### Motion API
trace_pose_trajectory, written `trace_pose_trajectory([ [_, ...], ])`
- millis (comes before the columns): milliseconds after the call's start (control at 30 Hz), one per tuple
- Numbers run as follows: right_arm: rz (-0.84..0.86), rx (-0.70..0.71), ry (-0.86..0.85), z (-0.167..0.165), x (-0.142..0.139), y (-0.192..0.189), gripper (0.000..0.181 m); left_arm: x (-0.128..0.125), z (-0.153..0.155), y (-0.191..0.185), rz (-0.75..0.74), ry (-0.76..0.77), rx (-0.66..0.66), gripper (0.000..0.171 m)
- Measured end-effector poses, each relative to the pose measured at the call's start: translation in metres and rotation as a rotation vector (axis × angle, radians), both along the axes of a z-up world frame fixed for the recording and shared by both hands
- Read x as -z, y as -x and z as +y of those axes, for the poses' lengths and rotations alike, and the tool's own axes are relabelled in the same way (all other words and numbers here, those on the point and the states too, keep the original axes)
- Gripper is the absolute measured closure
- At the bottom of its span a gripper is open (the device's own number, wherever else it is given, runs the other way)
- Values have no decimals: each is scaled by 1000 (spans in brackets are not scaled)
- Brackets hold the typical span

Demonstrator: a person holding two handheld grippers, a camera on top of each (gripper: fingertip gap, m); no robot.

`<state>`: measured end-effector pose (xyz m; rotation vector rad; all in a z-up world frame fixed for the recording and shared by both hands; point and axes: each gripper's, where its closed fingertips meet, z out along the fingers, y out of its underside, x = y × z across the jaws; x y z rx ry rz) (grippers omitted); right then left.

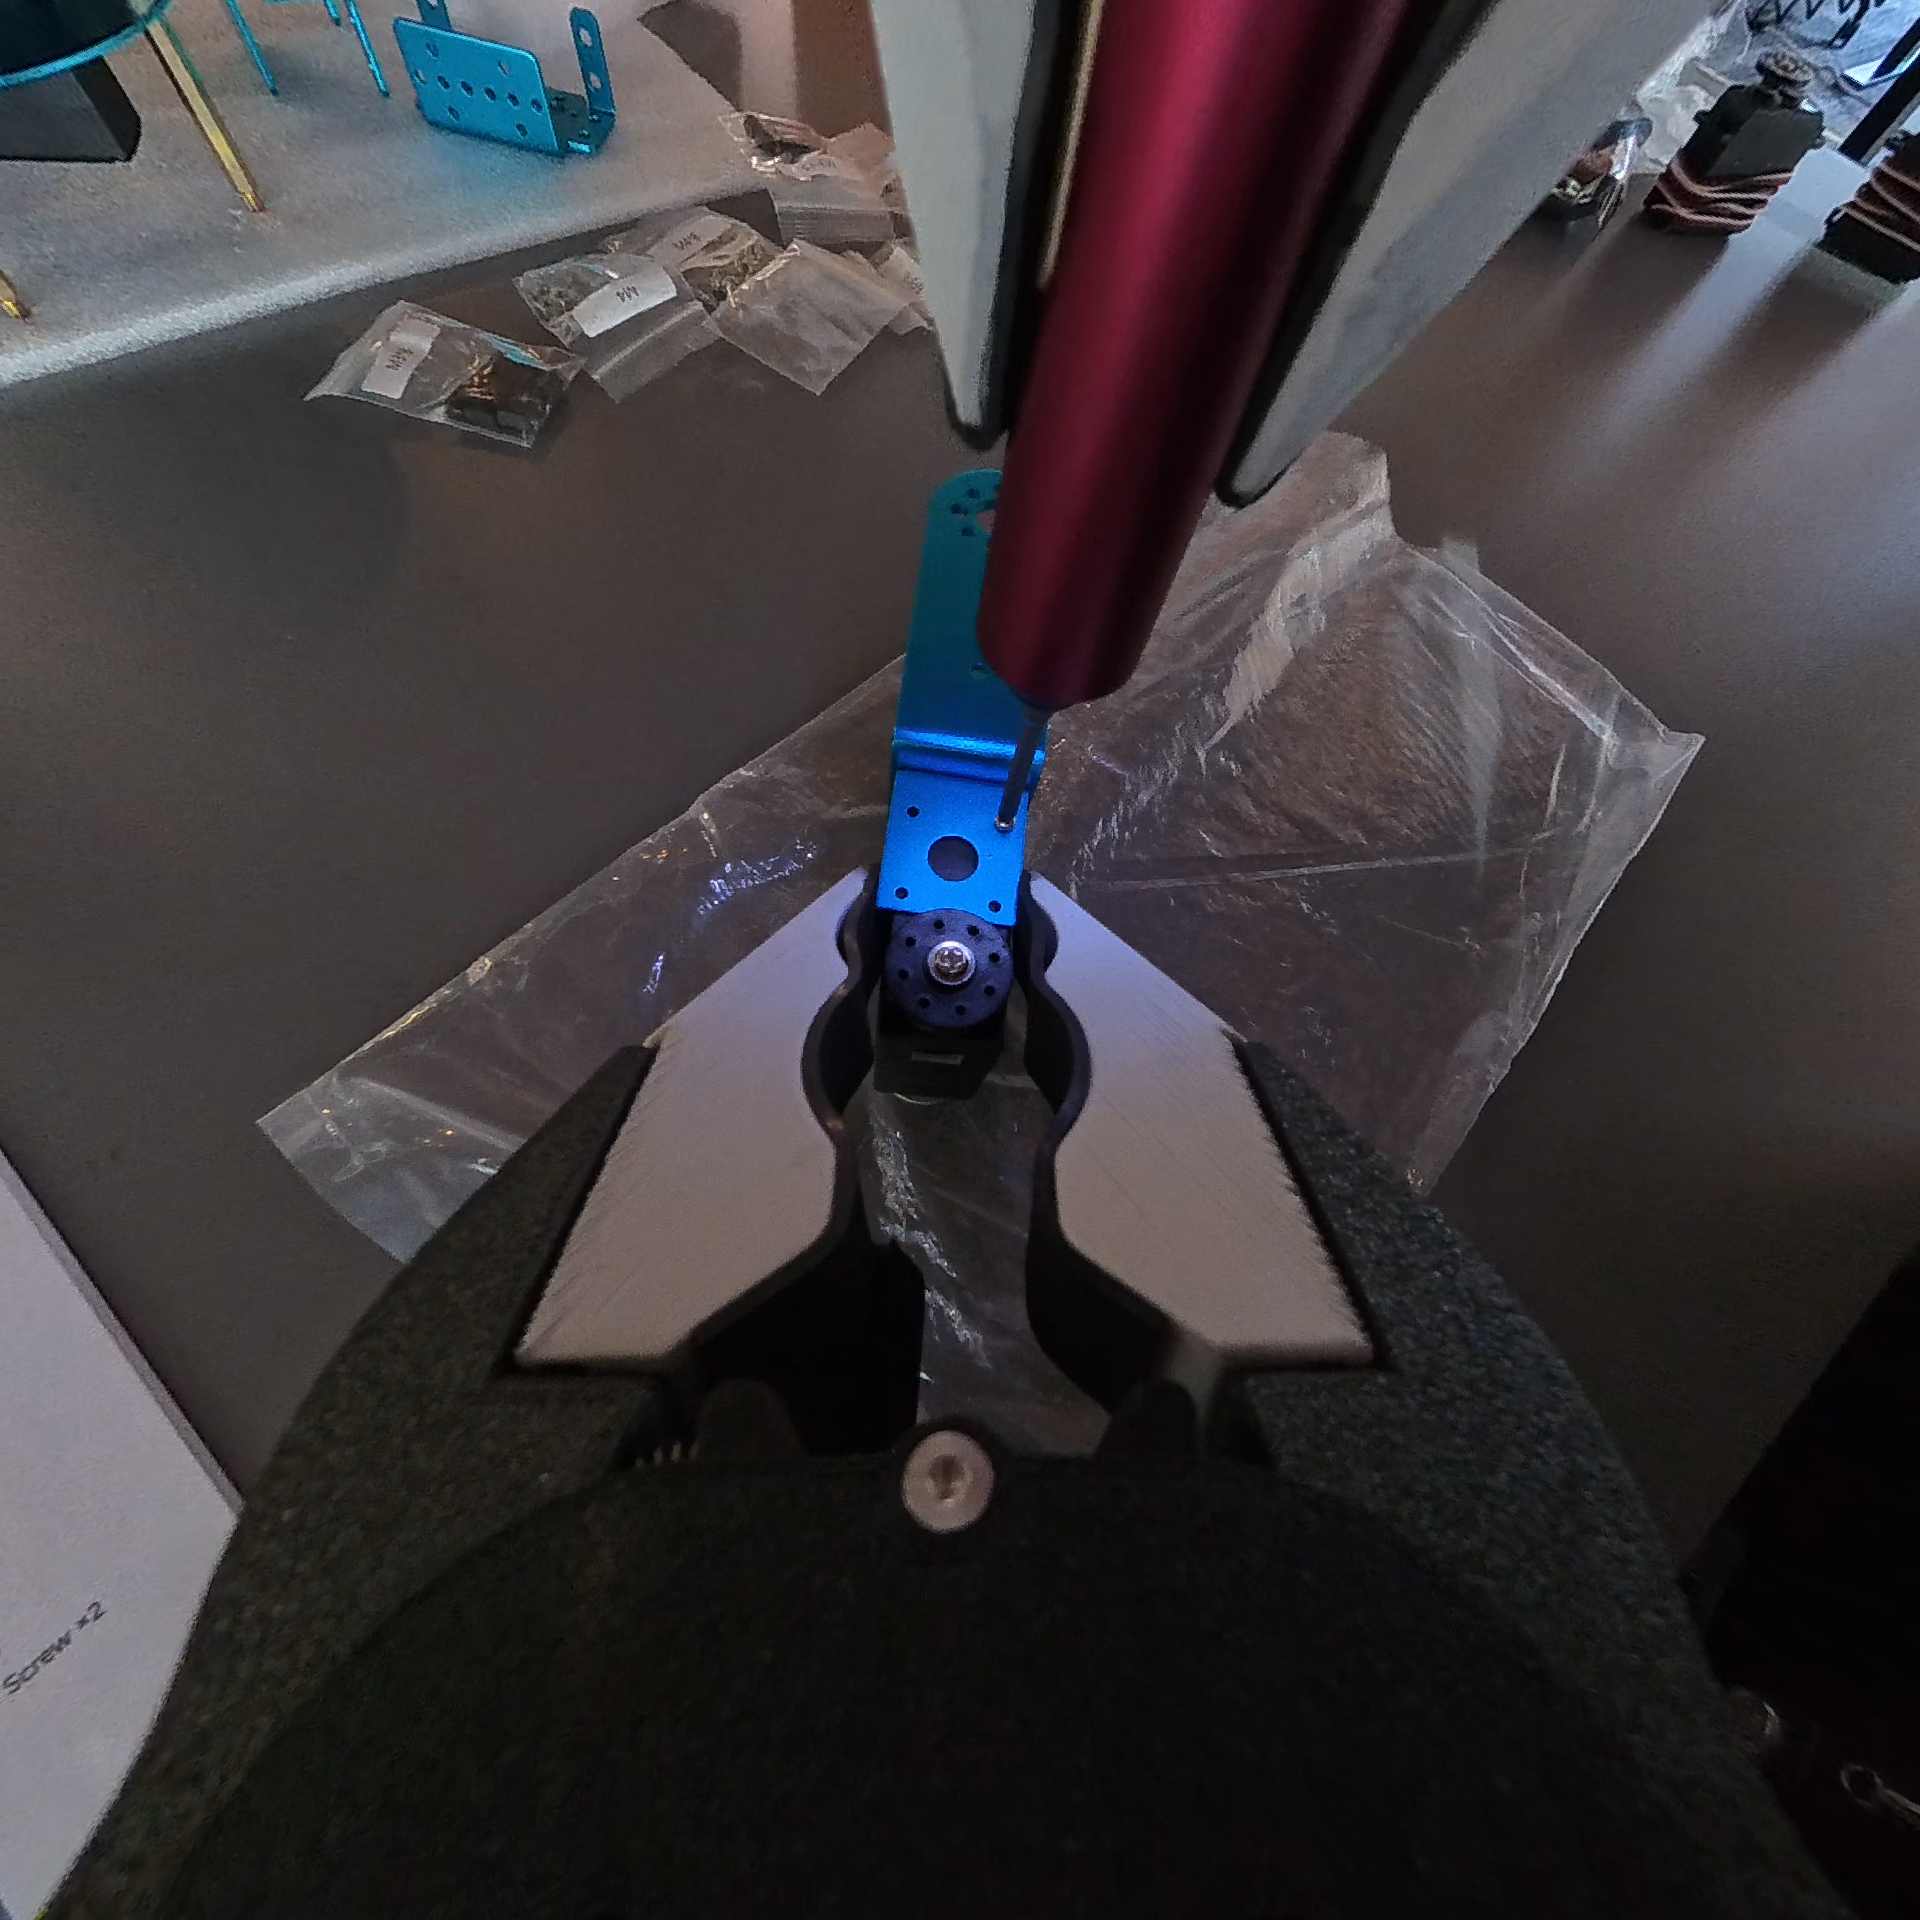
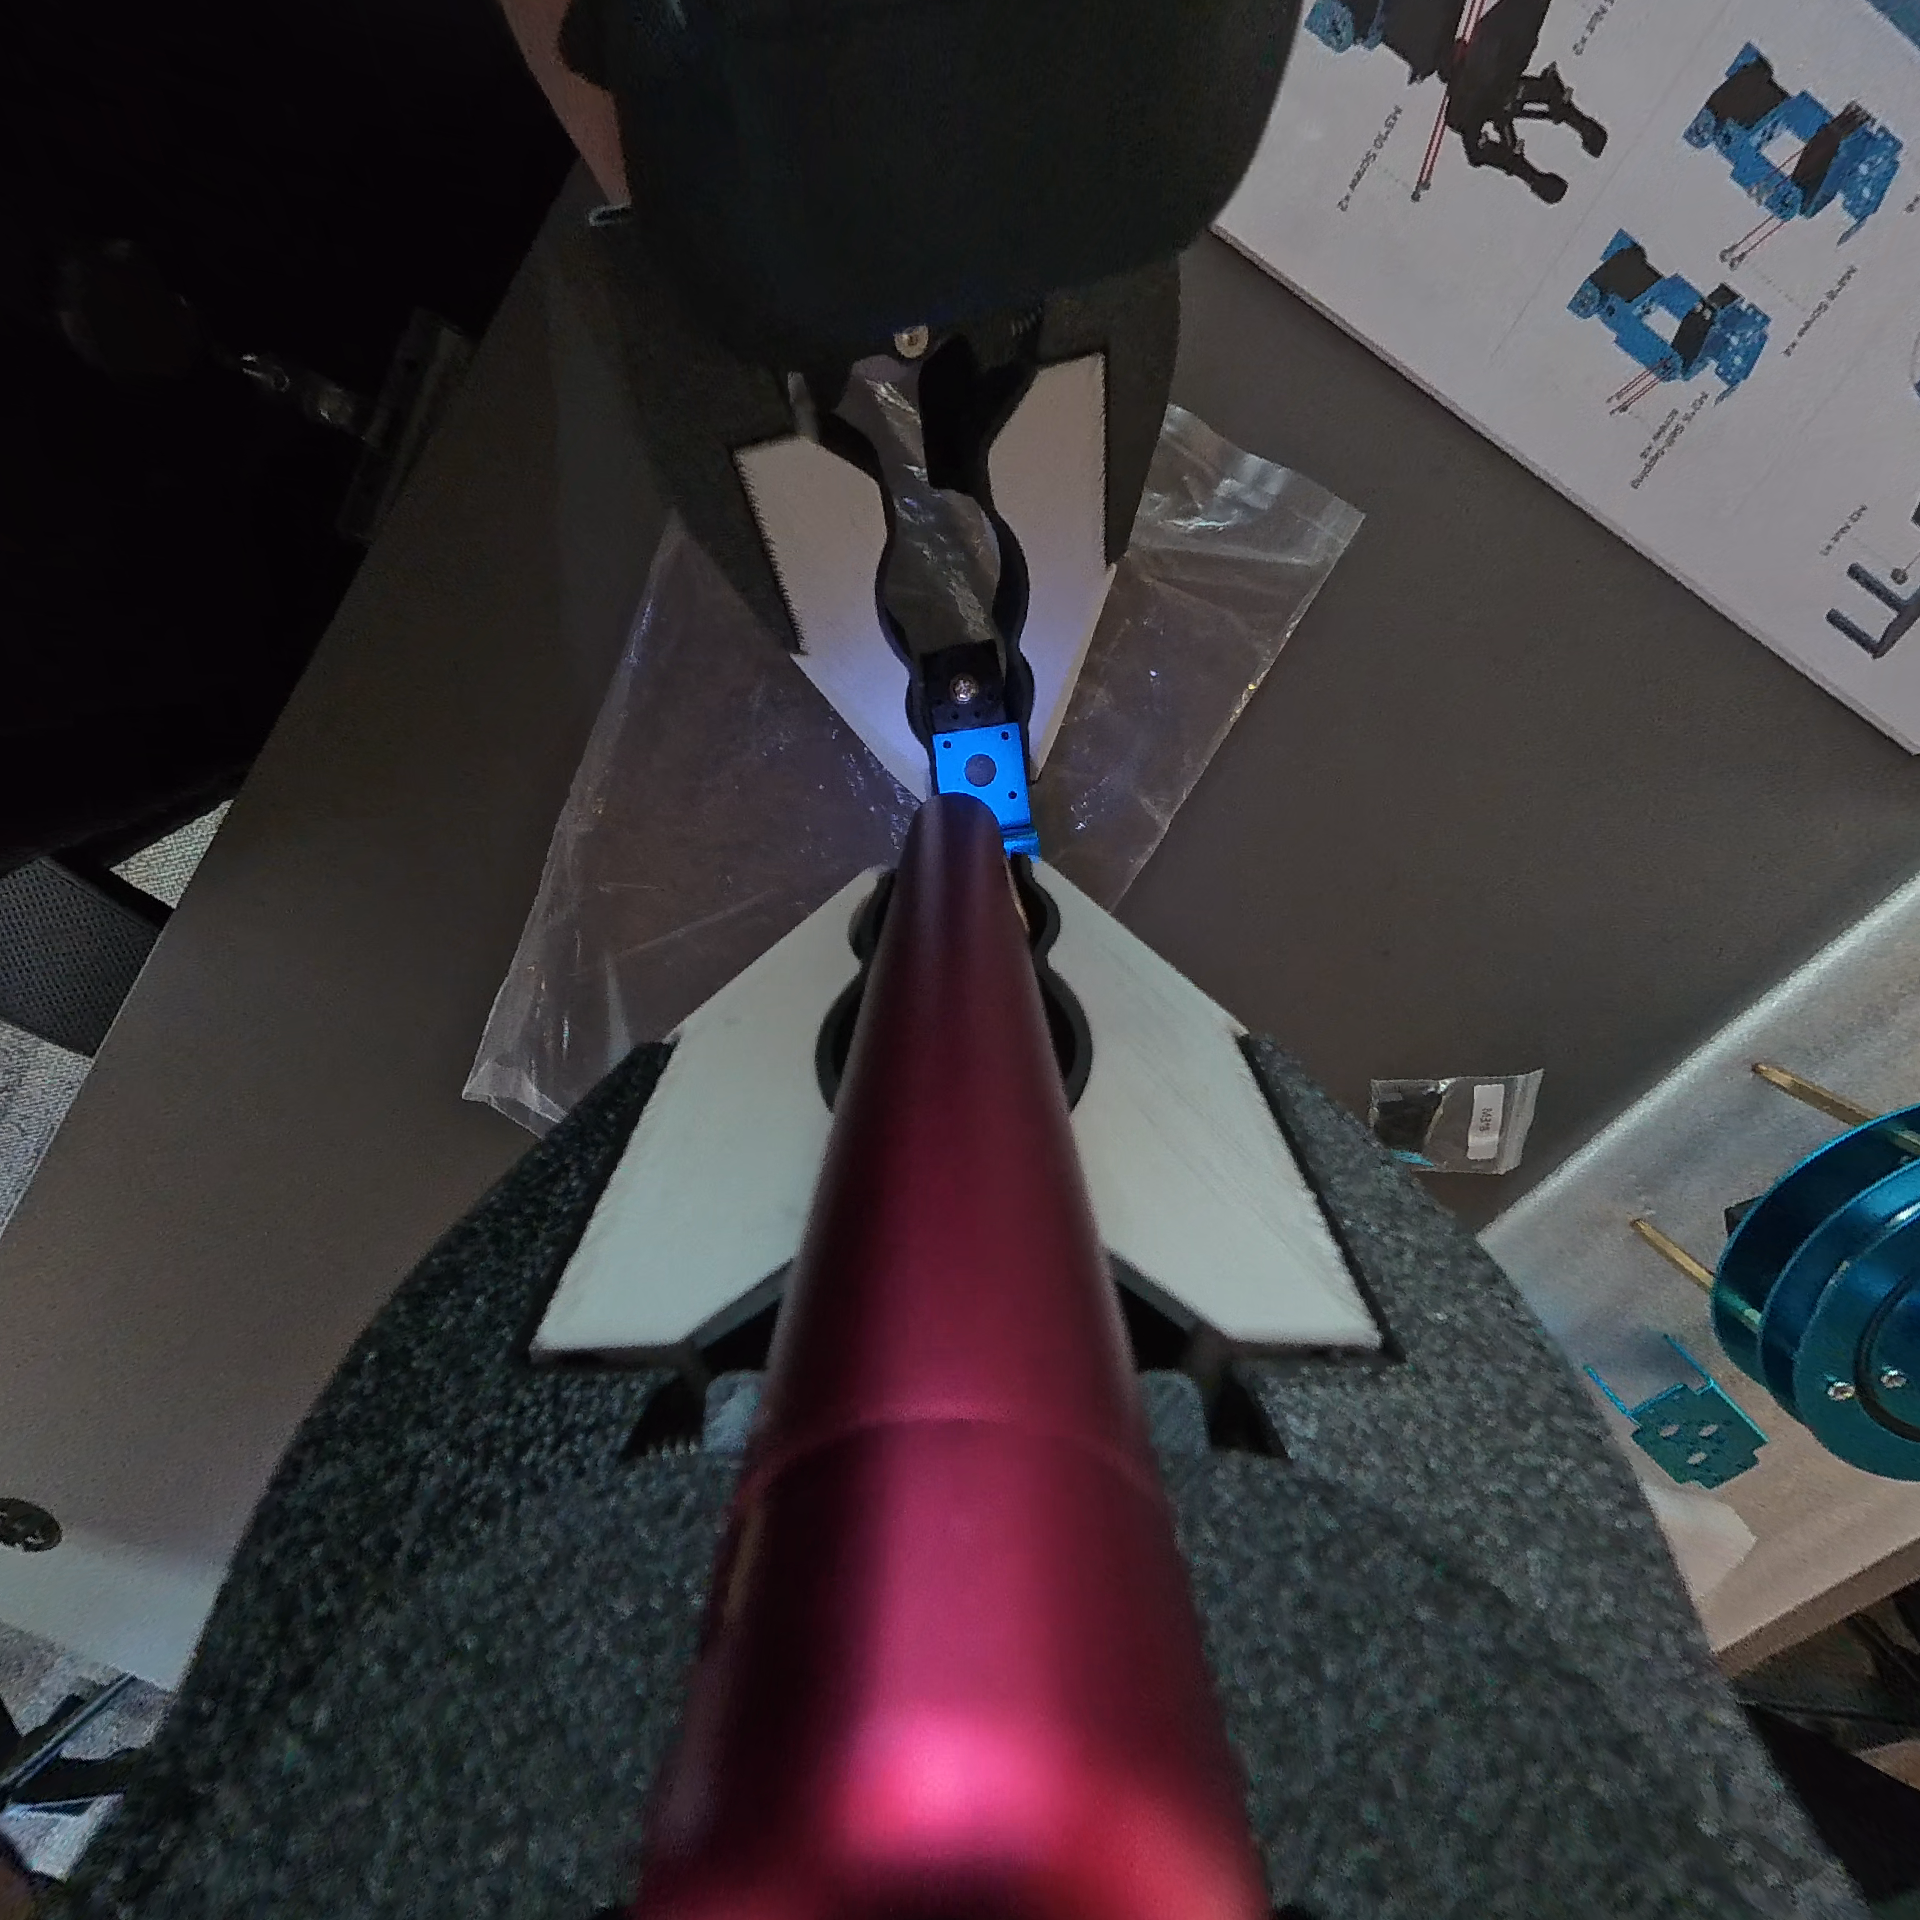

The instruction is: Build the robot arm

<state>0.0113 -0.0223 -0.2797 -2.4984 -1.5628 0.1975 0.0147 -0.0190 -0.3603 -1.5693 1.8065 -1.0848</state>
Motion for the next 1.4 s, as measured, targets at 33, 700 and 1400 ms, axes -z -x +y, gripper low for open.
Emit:
trace_pose_trajectory([
  [33,1,0,2,0,0,0,159,0,0,0,0,-2,0,148],
  [700,10,-14,0,0,0,-1,159,0,0,0,1,4,1,148],
  [1400,21,-11,2,0,0,-2,159,0,-1,0,2,3,3,148],
])
